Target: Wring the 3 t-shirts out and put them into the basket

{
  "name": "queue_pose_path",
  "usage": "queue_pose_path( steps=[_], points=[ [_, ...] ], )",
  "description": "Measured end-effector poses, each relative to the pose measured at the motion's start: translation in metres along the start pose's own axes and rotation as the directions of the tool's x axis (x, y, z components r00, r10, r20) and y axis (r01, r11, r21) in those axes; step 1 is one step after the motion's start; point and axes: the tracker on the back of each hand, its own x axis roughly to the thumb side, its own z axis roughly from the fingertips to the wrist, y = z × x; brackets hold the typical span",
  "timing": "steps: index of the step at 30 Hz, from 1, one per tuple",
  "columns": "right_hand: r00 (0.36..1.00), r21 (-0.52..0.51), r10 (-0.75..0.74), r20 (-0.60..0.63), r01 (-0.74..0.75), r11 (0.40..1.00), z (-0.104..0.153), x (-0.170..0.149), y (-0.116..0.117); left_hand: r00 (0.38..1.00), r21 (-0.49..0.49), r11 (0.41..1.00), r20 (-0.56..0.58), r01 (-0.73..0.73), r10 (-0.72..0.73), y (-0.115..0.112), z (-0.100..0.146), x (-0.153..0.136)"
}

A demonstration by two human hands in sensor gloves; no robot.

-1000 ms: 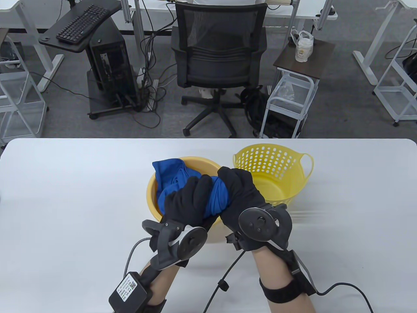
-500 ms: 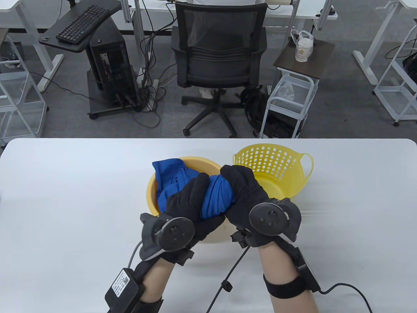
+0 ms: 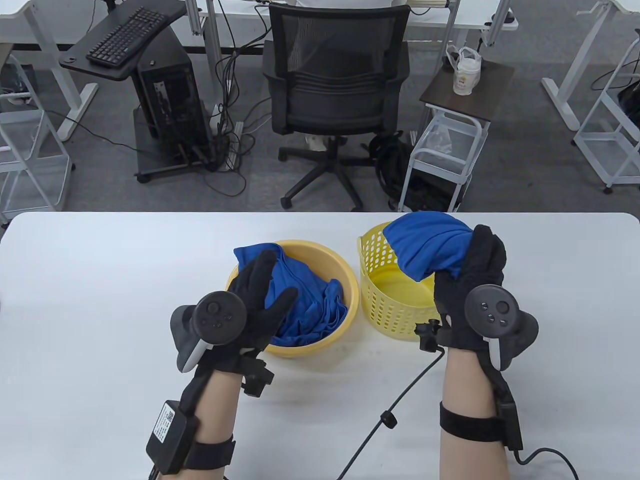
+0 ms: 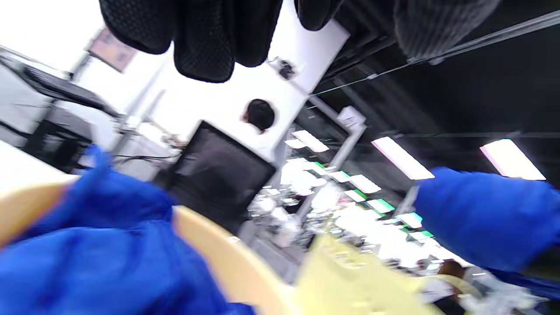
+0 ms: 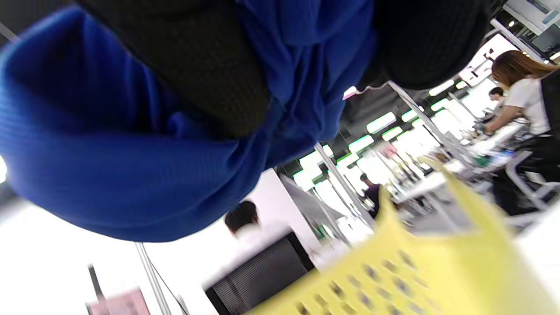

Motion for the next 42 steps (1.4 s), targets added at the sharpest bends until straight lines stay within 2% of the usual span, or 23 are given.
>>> queue_pose_path(
  steps=[3, 5, 6, 7, 9, 11, 14, 15, 17, 21, 23, 27, 30, 32, 34, 36, 37, 39, 42],
  points=[
    [0.992, 0.236, 0.12, 0.049, -0.128, 0.963, -0.004, 0.004, 0.021, 0.973, -0.134, 0.978, -0.143, 0.162, -0.181, -0.012, -0.01, -0.017],
    [0.991, 0.433, 0.074, 0.115, -0.117, 0.894, -0.006, 0.008, 0.034, 0.941, -0.291, 0.946, -0.258, 0.141, -0.219, -0.022, -0.015, -0.032],
    [0.993, 0.458, 0.033, 0.111, -0.08, 0.885, -0.005, 0.011, 0.036, 0.93, -0.313, 0.942, -0.296, 0.123, -0.22, -0.027, -0.017, -0.038],
    [0.994, 0.451, -0.012, 0.109, -0.039, 0.892, -0.003, 0.013, 0.036, 0.923, -0.32, 0.941, -0.317, 0.111, -0.216, -0.03, -0.018, -0.043],
    [0.983, 0.373, -0.109, 0.15, 0.045, 0.927, -0.001, 0.019, 0.034, 0.921, -0.336, 0.937, -0.327, 0.097, -0.213, -0.038, -0.022, -0.051],
    [0.972, 0.338, -0.135, 0.193, 0.063, 0.939, 0.002, 0.026, 0.03, 0.919, -0.364, 0.925, -0.317, 0.109, -0.234, -0.048, -0.025, -0.055],
    [0.966, 0.349, -0.097, 0.241, 0.007, 0.937, 0.006, 0.035, 0.026, 0.933, -0.441, 0.893, -0.28, 0.085, -0.227, -0.071, -0.03, -0.059],
    [0.962, 0.361, -0.094, 0.256, -0.005, 0.933, 0.007, 0.038, 0.027, 0.92, -0.452, 0.885, -0.291, 0.112, -0.264, -0.078, -0.031, -0.06],
    [0.958, 0.374, -0.097, 0.27, -0.011, 0.927, 0.008, 0.041, 0.027, 0.906, -0.48, 0.861, -0.268, 0.169, -0.327, -0.088, -0.032, -0.064],
    [0.954, 0.387, -0.109, 0.279, -0.007, 0.922, 0.01, 0.046, 0.029, 0.914, -0.518, 0.839, -0.237, 0.168, -0.329, -0.099, -0.034, -0.065],
    [0.952, 0.392, -0.107, 0.288, -0.015, 0.92, 0.012, 0.049, 0.03, 0.918, -0.497, 0.842, -0.197, 0.21, -0.345, -0.1, -0.034, -0.058],
    [0.944, 0.394, -0.091, 0.318, -0.045, 0.918, 0.016, 0.057, 0.032, 0.966, -0.43, 0.881, -0.068, 0.196, -0.248, -0.102, -0.031, -0.023],
    [0.938, 0.389, -0.101, 0.331, -0.038, 0.921, 0.019, 0.061, 0.032, 0.947, -0.486, 0.828, -0.002, 0.279, -0.32, -0.116, -0.025, -0.001],
    [0.934, 0.372, -0.095, 0.345, -0.043, 0.927, 0.021, 0.064, 0.032, 0.914, -0.522, 0.779, 0.003, 0.347, -0.405, -0.131, -0.024, 0.001],
    [0.929, 0.365, -0.095, 0.357, -0.045, 0.93, 0.023, 0.067, 0.032, 0.934, -0.448, 0.842, -0.038, 0.301, -0.355, -0.136, -0.028, -0.008],
    [0.924, 0.368, -0.112, 0.365, -0.033, 0.929, 0.024, 0.068, 0.033, 0.966, -0.432, 0.892, -0.144, 0.133, -0.214, -0.137, -0.03, -0.015],
    [0.924, 0.372, -0.117, 0.364, -0.029, 0.928, 0.025, 0.068, 0.035, 0.959, -0.425, 0.893, -0.163, 0.145, -0.233, -0.137, -0.029, -0.013],
    [0.923, 0.384, -0.115, 0.366, -0.037, 0.923, 0.026, 0.069, 0.037, 0.939, -0.393, 0.884, -0.117, 0.255, -0.323, -0.136, -0.028, -0.008],
    [0.92, 0.39, -0.118, 0.375, -0.041, 0.92, 0.027, 0.071, 0.037, 0.928, -0.337, 0.889, -0.093, 0.311, -0.36, -0.135, -0.026, -0.004]
  ],
)
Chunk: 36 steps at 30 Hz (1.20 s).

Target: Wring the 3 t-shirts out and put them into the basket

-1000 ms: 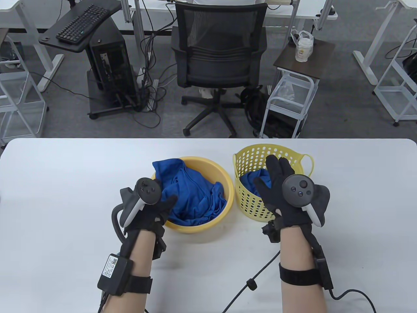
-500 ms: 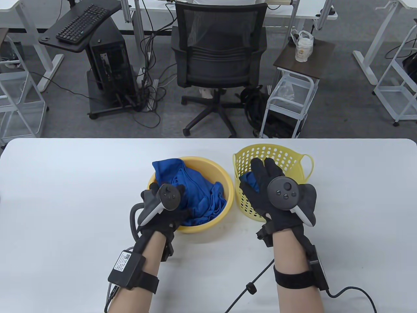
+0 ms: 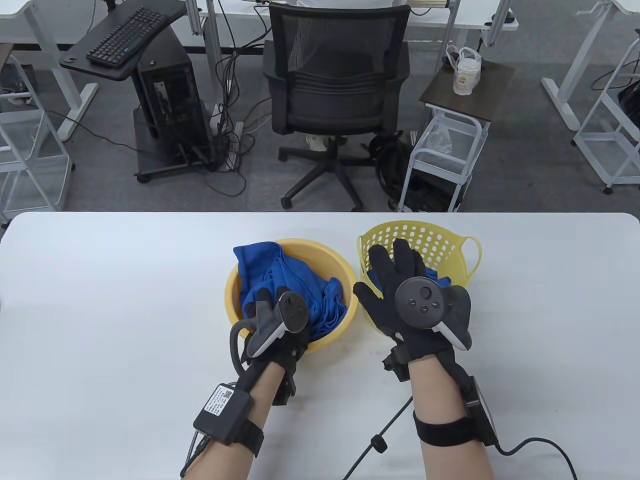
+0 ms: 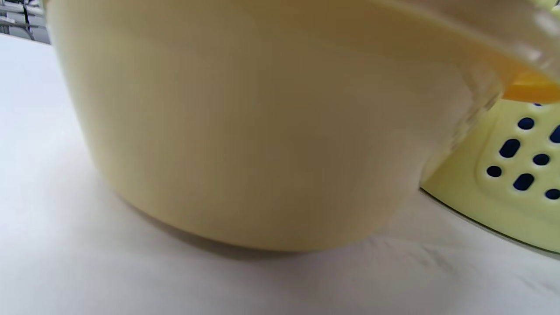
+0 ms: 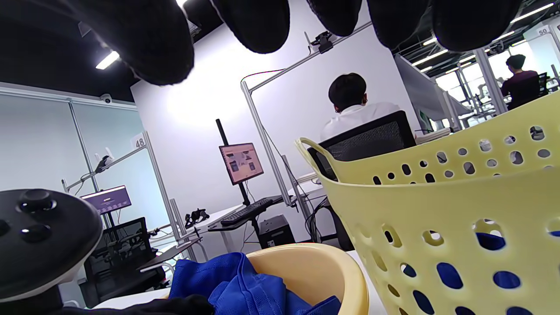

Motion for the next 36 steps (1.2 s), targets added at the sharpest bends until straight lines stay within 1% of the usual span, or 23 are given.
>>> queue_pose_path(
  steps=[2, 4, 6, 7, 9, 11, 12, 13, 15, 16, 17, 18, 19, 20, 22, 23, 25, 28, 30, 31, 33, 35, 36],
  points=[
    [1.0, -0.003, -0.007, 0.007, 0.007, 1.0, 0.0, 0.001, 0.0, 1.0, 0.016, 0.999, 0.01, -0.028, 0.028, 0.001, 0.001, -0.002],
    [1.0, -0.011, -0.013, 0.015, 0.013, 1.0, 0.001, 0.003, -0.002, 0.998, 0.061, 0.997, 0.014, -0.057, 0.056, 0.01, 0.005, -0.005],
    [0.999, -0.022, -0.024, 0.026, 0.025, 0.999, 0.001, 0.004, -0.005, 0.991, 0.147, 0.981, 0.031, -0.13, 0.126, 0.033, 0.013, -0.01],
    [0.999, -0.028, -0.031, 0.031, 0.032, 0.999, 0.002, 0.004, -0.006, 0.984, 0.165, 0.97, 0.044, -0.18, 0.175, 0.044, 0.017, -0.013],
    [0.998, -0.039, -0.051, 0.043, 0.052, 0.998, 0.002, 0.004, -0.008, 0.922, 0.225, 0.895, 0.12, -0.386, 0.368, 0.077, 0.036, -0.026],
    [0.997, -0.036, -0.058, 0.054, 0.06, 0.998, 0.003, 0.005, -0.009, 0.866, 0.3, 0.812, 0.191, -0.5, 0.463, 0.106, 0.057, -0.04],
    [0.996, -0.03, -0.065, 0.064, 0.067, 0.997, 0.003, 0.006, -0.009, 0.8, 0.318, 0.734, 0.255, -0.6, 0.543, 0.122, 0.071, -0.05],
    [0.995, -0.026, -0.073, 0.071, 0.075, 0.997, 0.003, 0.007, -0.008, 0.721, 0.296, 0.658, 0.312, -0.693, 0.619, 0.131, 0.079, -0.056],
    [0.991, -0.013, -0.102, 0.087, 0.103, 0.995, 0.004, 0.01, -0.007, 0.439, 0.16, 0.413, 0.443, -0.897, 0.781, 0.147, 0.1, -0.068],
    [0.986, -0.002, -0.123, 0.108, 0.124, 0.992, 0.004, 0.013, -0.006, 0.253, 0.06, 0.26, 0.51, -0.964, 0.822, 0.156, 0.113, -0.074],
    [0.984, 0.002, -0.132, 0.118, 0.133, 0.991, 0.004, 0.014, -0.006, 0.195, 0.027, 0.213, 0.53, -0.977, 0.826, 0.159, 0.119, -0.075],
    [0.972, 0.021, -0.176, 0.155, 0.175, 0.984, 0.005, 0.019, -0.003, 0.066, -0.069, 0.136, 0.611, -0.988, 0.789, 0.171, 0.136, -0.079],
    [0.965, 0.036, -0.197, 0.171, 0.193, 0.98, 0.005, 0.021, -0.002, 0.041, -0.101, 0.139, 0.649, -0.985, 0.76, 0.178, 0.147, -0.08],
    [0.953, 0.066, -0.227, 0.198, 0.218, 0.974, 0.004, 0.023, 0.002, 0.029, -0.127, 0.163, 0.698, -0.979, 0.715, 0.185, 0.161, -0.081],
    [0.938, 0.127, -0.253, 0.238, 0.228, 0.965, 0.002, 0.027, 0.009, 0.006, -0.144, 0.191, 0.783, -0.971, 0.622, 0.195, 0.186, -0.076],
    [0.931, 0.163, -0.257, 0.26, 0.22, 0.962, 0.001, 0.029, 0.014, -0.036, -0.173, 0.185, 0.817, -0.967, 0.575, 0.199, 0.2, -0.071],
    [0.918, 0.235, -0.256, 0.303, 0.189, 0.954, 0.0, 0.034, 0.023, -0.112, -0.243, 0.2, 0.855, -0.949, 0.506, 0.204, 0.219, -0.061],
    [0.916, 0.36, -0.229, 0.331, 0.102, 0.927, -0.001, 0.045, 0.039, -0.187, -0.319, 0.233, 0.871, -0.919, 0.454, 0.206, 0.237, -0.052],
    [0.923, 0.428, -0.164, 0.347, -0.001, 0.904, -0.001, 0.057, 0.062, -0.251, -0.368, 0.231, 0.874, -0.901, 0.415, 0.208, 0.247, -0.05],
    [0.927, 0.438, -0.131, 0.35, -0.038, 0.898, -0.001, 0.063, 0.072, -0.272, -0.385, 0.23, 0.874, -0.894, 0.403, 0.209, 0.25, -0.051],
    [0.928, 0.429, -0.009, 0.372, -0.163, 0.889, 0.004, 0.081, 0.103, -0.348, -0.454, 0.227, 0.854, -0.862, 0.386, 0.21, 0.257, -0.05],
    [0.9, 0.337, 0.074, 0.429, -0.235, 0.912, 0.011, 0.095, 0.127, -0.412, -0.523, 0.231, 0.821, -0.821, 0.394, 0.211, 0.262, -0.048],
    [0.887, 0.31, 0.08, 0.455, -0.242, 0.919, 0.014, 0.1, 0.134, -0.427, -0.54, 0.232, 0.811, -0.809, 0.399, 0.21, 0.264, -0.047]
  ],
)
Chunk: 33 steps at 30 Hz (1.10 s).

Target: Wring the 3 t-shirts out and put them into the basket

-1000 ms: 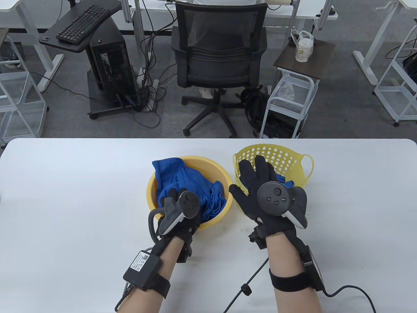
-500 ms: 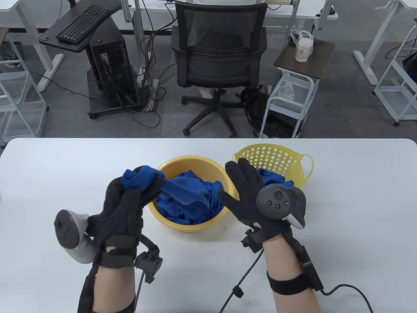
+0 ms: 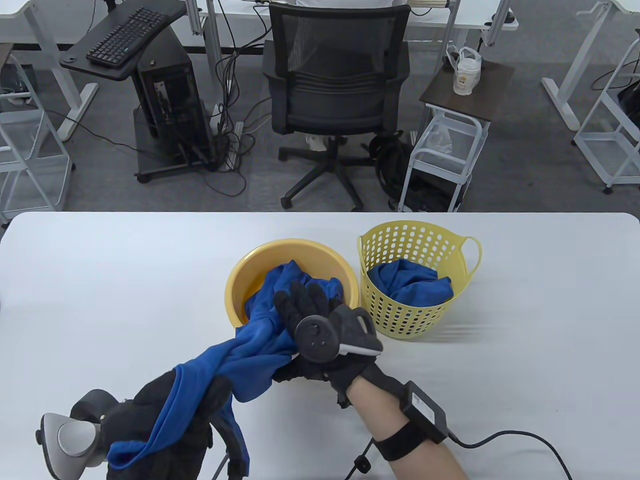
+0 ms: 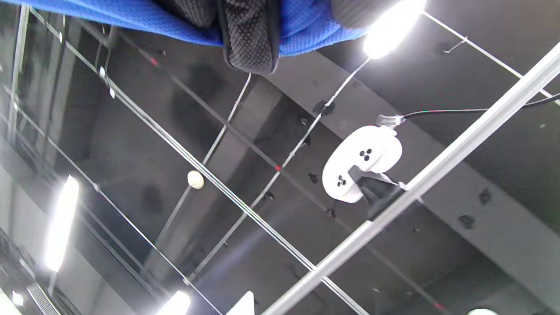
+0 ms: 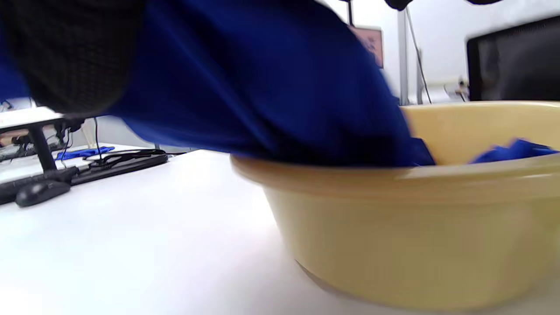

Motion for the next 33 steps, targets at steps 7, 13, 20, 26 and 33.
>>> queue_pose_path(
  steps=[7, 13, 20, 26, 33],
  points=[
    [0.986, -0.416, -0.168, -0.018, 0.145, 0.898, 0.021, 0.0, -0.046, 0.963, 0.094, 0.961, 0.04, 0.262, -0.266, 0.016, 0.005, 0.017],
    [0.69, -0.721, -0.723, 0.034, 0.517, 0.46, 0.103, -0.062, -0.131, 0.636, 0.353, 0.534, -0.33, 0.768, -0.697, 0.072, 0.017, -0.007],
    [0.118, -0.639, -0.918, 0.379, 0.751, -0.167, 0.148, -0.097, -0.142, 0.439, 0.005, 0.741, -0.808, 0.672, -0.393, 0.107, 0.031, -0.089],
    [0.091, -0.558, -0.896, 0.435, 0.808, -0.189, 0.146, -0.075, -0.148, 0.304, -0.393, 0.666, -0.665, 0.635, -0.682, 0.033, 0.011, -0.143],
    [-0.058, -0.354, -0.887, 0.458, 0.903, -0.242, 0.142, -0.046, -0.15, 0.213, -0.699, 0.525, -0.487, 0.486, -0.847, -0.045, 0.028, -0.208]
  ],
)
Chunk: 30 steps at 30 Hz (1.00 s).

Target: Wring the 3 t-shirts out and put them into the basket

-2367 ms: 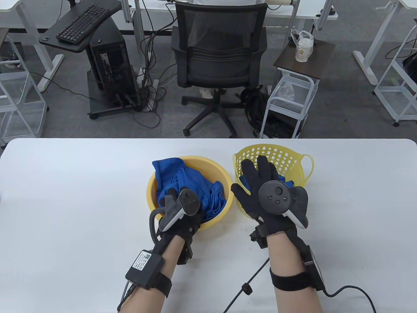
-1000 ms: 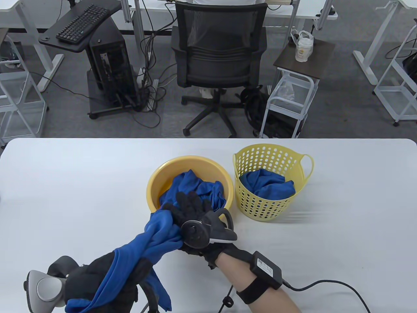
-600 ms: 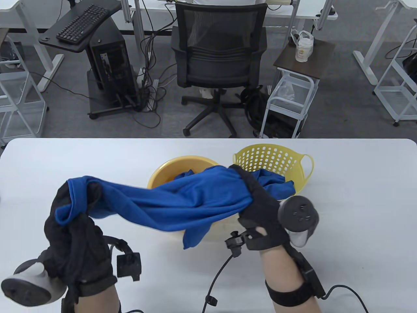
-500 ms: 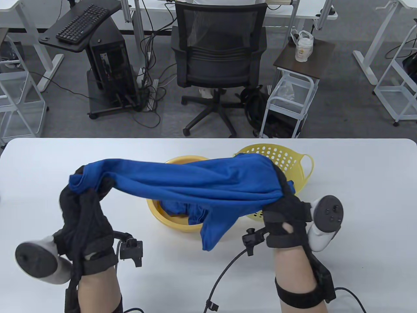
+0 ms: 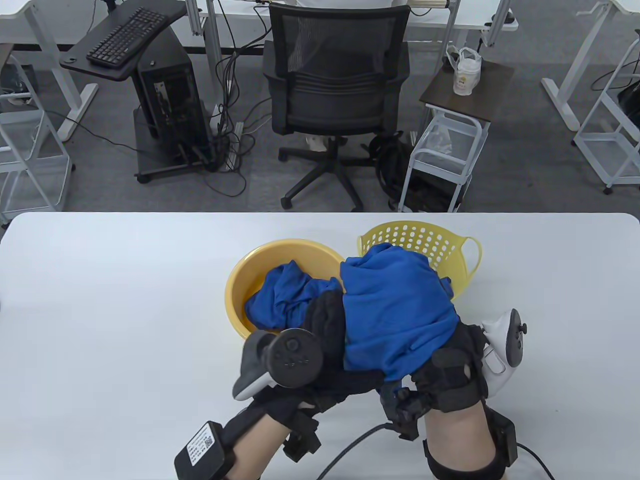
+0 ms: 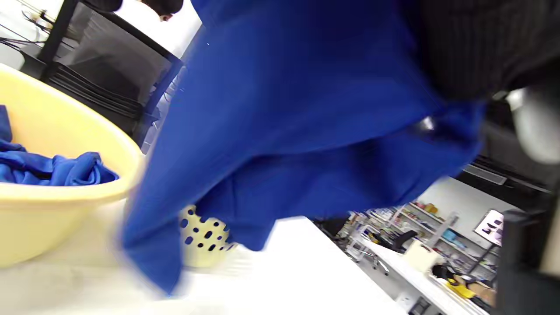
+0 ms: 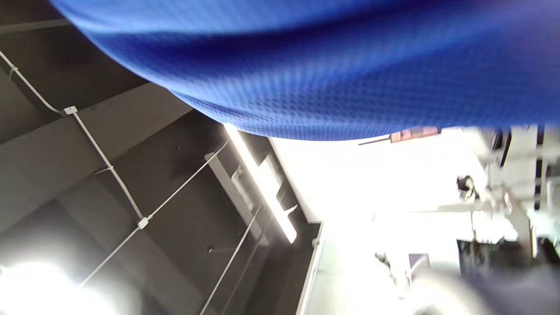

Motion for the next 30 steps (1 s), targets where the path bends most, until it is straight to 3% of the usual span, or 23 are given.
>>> queue_pose_path(
  steps=[3, 5, 7, 9, 11, 13, 15, 18, 21, 23, 25, 27, 30],
  points=[
    [0.992, 0.081, -0.126, -0.006, 0.126, 0.989, 0.003, -0.003, 0.013, 0.999, 0.151, 0.988, 0.005, -0.044, 0.043, -0.002, -0.005, -0.015],
    [0.98, 0.142, -0.196, -0.026, 0.198, 0.97, 0.004, -0.006, 0.021, 0.982, 0.21, 0.96, 0.028, -0.186, 0.184, 0.004, -0.005, -0.027],
    [0.98, 0.162, -0.197, -0.011, 0.196, 0.967, 0.005, -0.006, 0.025, 0.909, 0.218, 0.883, 0.092, -0.416, 0.406, 0.01, -0.004, -0.039],
    [0.988, 0.117, -0.133, 0.074, 0.124, 0.985, 0.004, -0.005, 0.023, 0.806, 0.208, 0.779, 0.127, -0.592, 0.579, 0.017, -0.002, -0.049],
    [0.991, 0.034, -0.029, 0.132, 0.025, 0.999, 0.002, -0.003, 0.015, 0.642, 0.182, 0.616, 0.197, -0.767, 0.741, 0.025, 0.001, -0.059],
    [0.985, -0.059, 0.079, 0.151, -0.071, 0.996, -0.002, -0.005, 0.007, 0.464, 0.069, 0.465, 0.289, -0.882, 0.837, 0.033, 0.003, -0.063],
    [0.984, -0.078, 0.137, 0.116, -0.128, 0.989, -0.009, -0.015, 0.005, 0.337, -0.016, 0.368, 0.367, -0.93, 0.867, 0.041, 0.007, -0.06],
    [0.992, 0.079, 0.111, -0.063, -0.106, 0.991, -0.017, -0.041, 0.015, 0.168, -0.171, 0.28, 0.479, -0.945, 0.861, 0.047, 0.008, -0.052],
    [0.965, 0.246, 0.097, -0.245, -0.035, 0.969, -0.023, -0.072, 0.027, -0.022, -0.308, 0.136, 0.458, -0.942, 0.889, 0.045, 0.008, -0.047],
    [0.957, 0.3, 0.08, -0.277, 0.007, 0.954, -0.026, -0.086, 0.029, -0.032, -0.325, 0.131, 0.451, -0.936, 0.892, 0.047, 0.009, -0.047],
    [0.961, 0.287, 0.029, -0.275, 0.053, 0.956, -0.028, -0.089, 0.028, 0.095, -0.234, 0.24, 0.5, -0.942, 0.861, 0.053, 0.012, -0.052],
    [0.973, 0.183, -0.011, -0.229, 0.054, 0.982, -0.029, -0.082, 0.023, 0.283, -0.094, 0.393, 0.545, -0.915, 0.79, 0.06, 0.017, -0.054],
    [0.991, 0.191, 0.009, -0.131, 0.016, 0.981, -0.034, -0.069, 0.014, 0.374, -0.018, 0.459, 0.551, -0.888, 0.746, 0.066, 0.022, -0.051]
  ],
)
